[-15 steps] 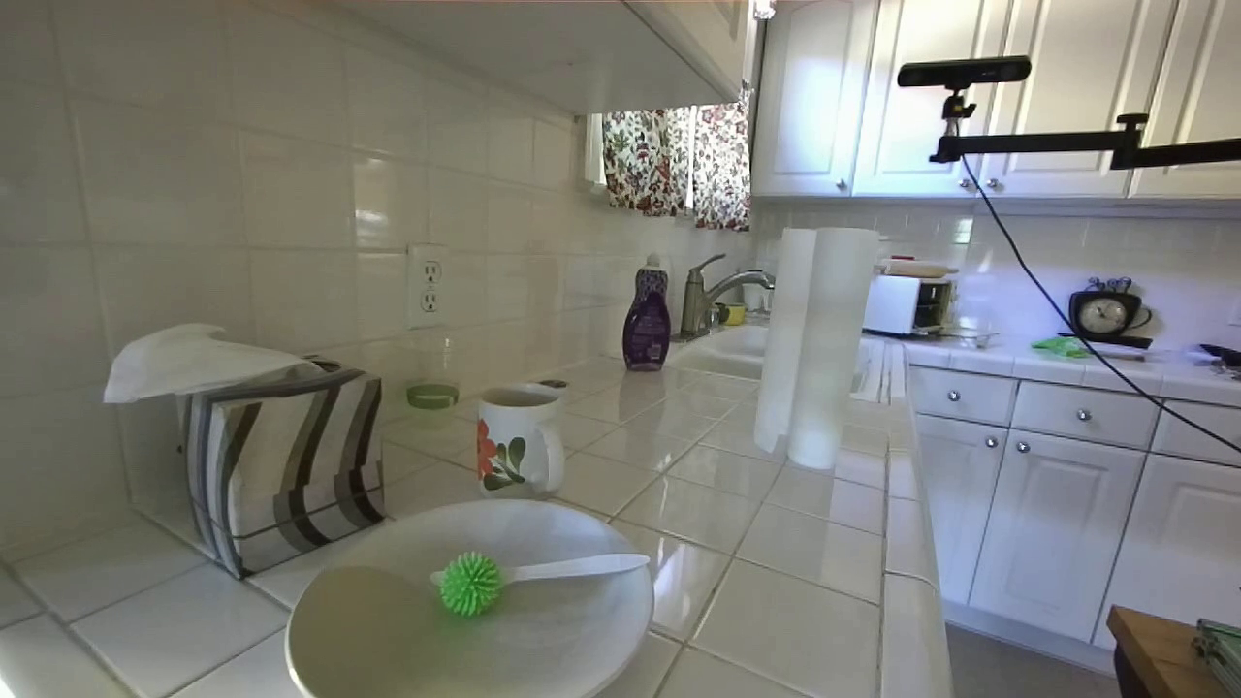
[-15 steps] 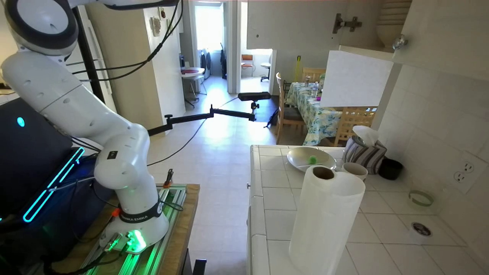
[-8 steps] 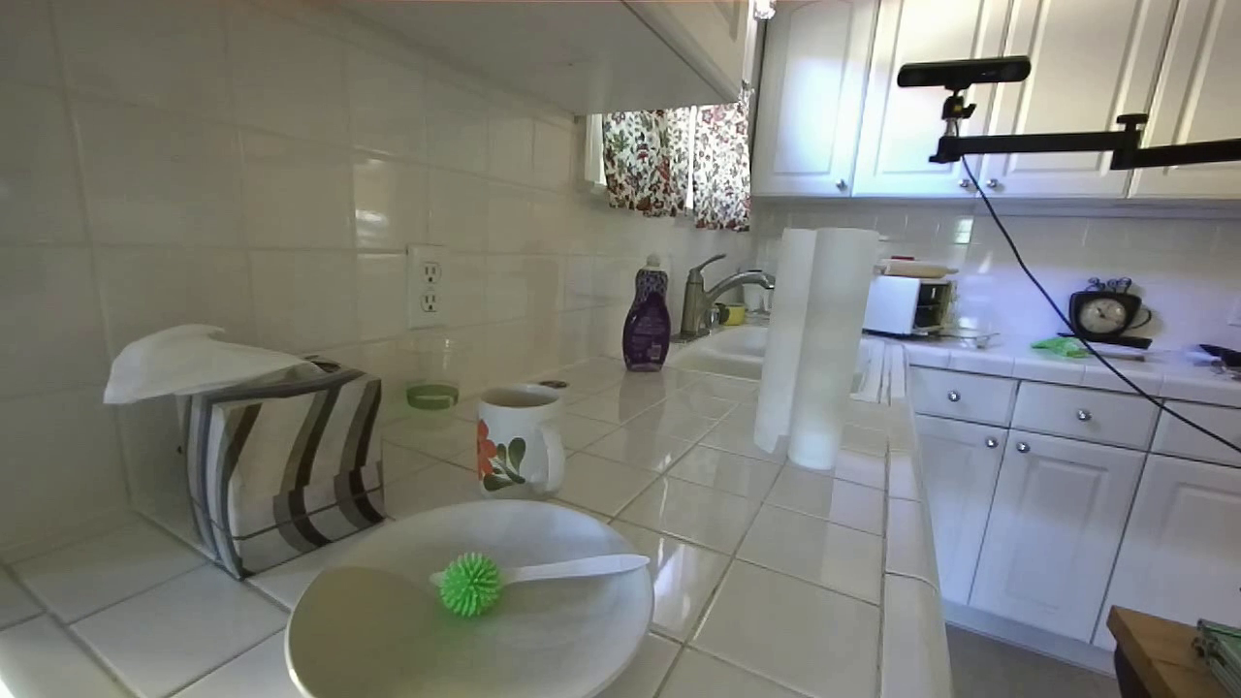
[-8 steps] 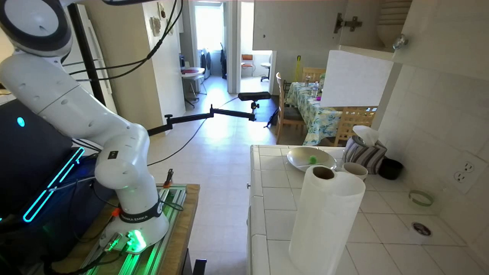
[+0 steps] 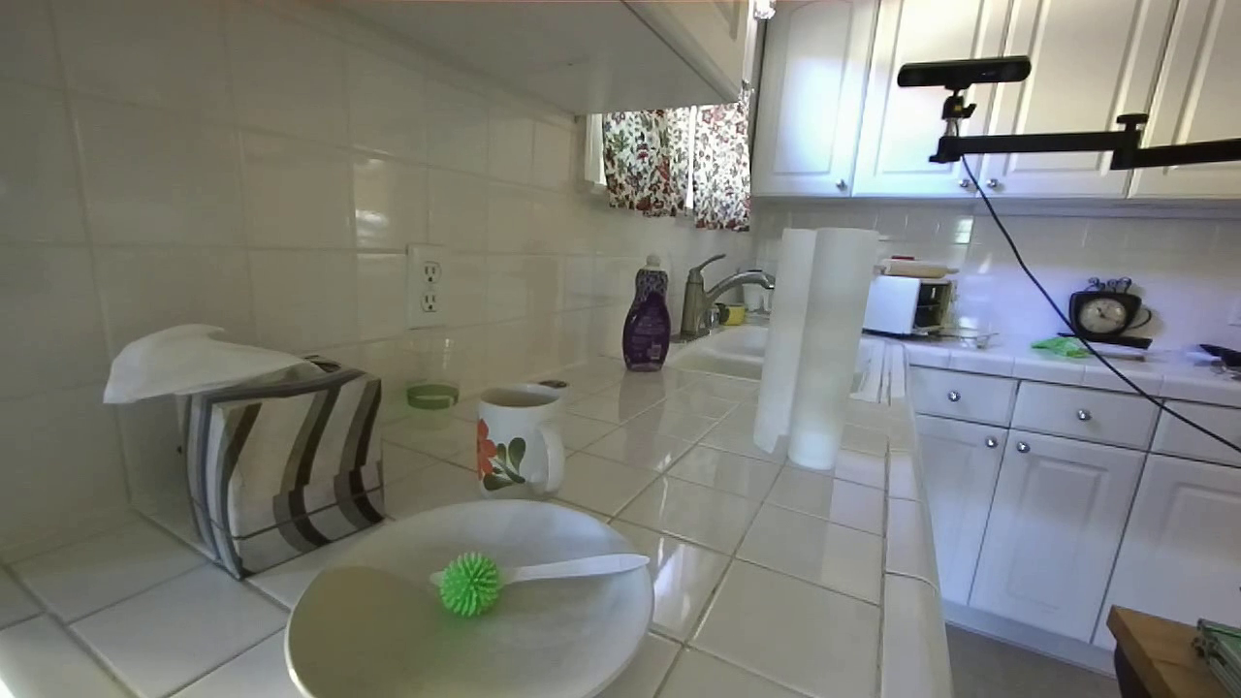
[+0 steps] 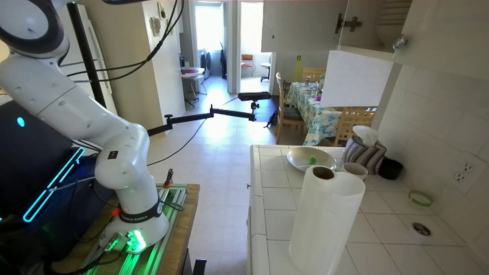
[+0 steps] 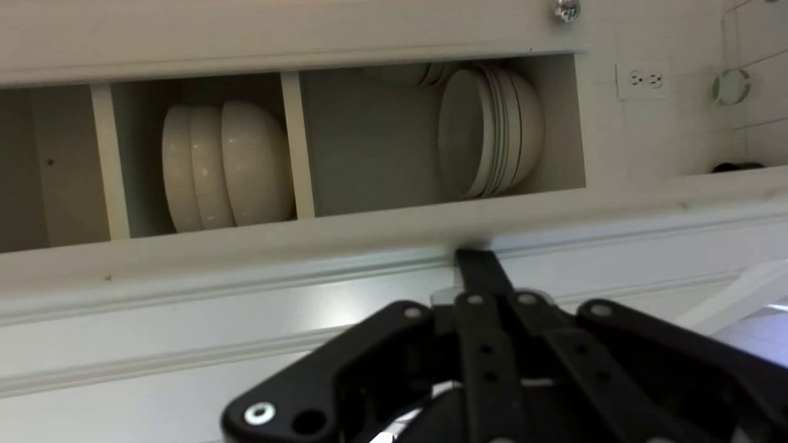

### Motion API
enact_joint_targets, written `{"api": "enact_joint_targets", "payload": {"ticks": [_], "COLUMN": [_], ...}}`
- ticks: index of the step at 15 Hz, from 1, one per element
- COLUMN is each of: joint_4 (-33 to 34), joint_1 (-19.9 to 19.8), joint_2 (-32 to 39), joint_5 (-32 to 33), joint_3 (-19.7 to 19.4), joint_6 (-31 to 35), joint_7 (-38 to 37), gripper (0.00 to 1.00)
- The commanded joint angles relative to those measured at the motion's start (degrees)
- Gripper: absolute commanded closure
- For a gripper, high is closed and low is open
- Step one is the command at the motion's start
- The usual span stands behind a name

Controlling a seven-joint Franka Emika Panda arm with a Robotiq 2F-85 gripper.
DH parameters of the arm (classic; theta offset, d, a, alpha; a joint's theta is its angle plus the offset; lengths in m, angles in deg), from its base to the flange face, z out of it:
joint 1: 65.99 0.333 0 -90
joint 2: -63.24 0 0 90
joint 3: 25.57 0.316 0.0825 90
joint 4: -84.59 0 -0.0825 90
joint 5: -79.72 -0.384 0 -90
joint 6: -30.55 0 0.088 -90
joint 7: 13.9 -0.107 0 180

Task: Close the cabinet door.

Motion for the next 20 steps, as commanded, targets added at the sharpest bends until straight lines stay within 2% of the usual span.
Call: {"api": "enact_joint_targets", "payload": {"ticks": [1,10,20], "joint_4": [-3.0,-3.1,2.3], "joint_1": [0.3,-1.8,-3.5], "joint_2": [-1.4,0.8,8.6], "joint_5": [1.8,5.5,10.0], "joint_3": [-2.2,-4.4,-6.2], "joint_6": [0.3,0.0,2.2], "joint_7": [-0.7,-1.4,-0.6], "gripper": [1.00,0.99,1.00]}}
